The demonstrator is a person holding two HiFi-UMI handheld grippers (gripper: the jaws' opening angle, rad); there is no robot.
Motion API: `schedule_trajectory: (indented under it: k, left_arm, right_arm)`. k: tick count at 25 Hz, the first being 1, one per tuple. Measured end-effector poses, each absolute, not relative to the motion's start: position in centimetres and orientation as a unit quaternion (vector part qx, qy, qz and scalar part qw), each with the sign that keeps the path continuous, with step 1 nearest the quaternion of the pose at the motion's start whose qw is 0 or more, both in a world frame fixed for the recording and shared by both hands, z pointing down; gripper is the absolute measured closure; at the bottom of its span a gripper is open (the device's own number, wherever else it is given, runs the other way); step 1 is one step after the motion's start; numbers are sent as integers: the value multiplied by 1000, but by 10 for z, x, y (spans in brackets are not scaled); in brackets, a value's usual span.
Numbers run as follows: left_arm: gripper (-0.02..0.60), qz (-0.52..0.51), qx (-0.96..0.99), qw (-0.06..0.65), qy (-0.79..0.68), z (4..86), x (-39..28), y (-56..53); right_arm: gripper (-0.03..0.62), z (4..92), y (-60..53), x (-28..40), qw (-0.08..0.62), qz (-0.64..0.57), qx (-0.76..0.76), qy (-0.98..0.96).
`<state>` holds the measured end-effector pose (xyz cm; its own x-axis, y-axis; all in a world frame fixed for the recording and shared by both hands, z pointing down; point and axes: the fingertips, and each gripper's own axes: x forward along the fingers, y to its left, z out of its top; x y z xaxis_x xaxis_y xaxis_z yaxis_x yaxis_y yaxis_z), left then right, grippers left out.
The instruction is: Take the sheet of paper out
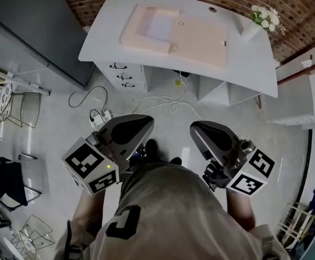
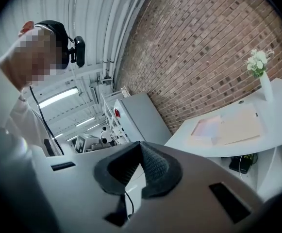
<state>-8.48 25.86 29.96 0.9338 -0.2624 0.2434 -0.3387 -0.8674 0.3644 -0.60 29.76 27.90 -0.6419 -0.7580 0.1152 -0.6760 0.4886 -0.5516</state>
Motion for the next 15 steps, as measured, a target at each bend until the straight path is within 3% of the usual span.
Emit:
schedule_trajectory:
  k: [15]
  left_arm:
    - [568, 80, 963, 201, -160, 301, -107, 220]
  right_arm:
    - [571, 291, 259, -28, 66, -320, -414, 849]
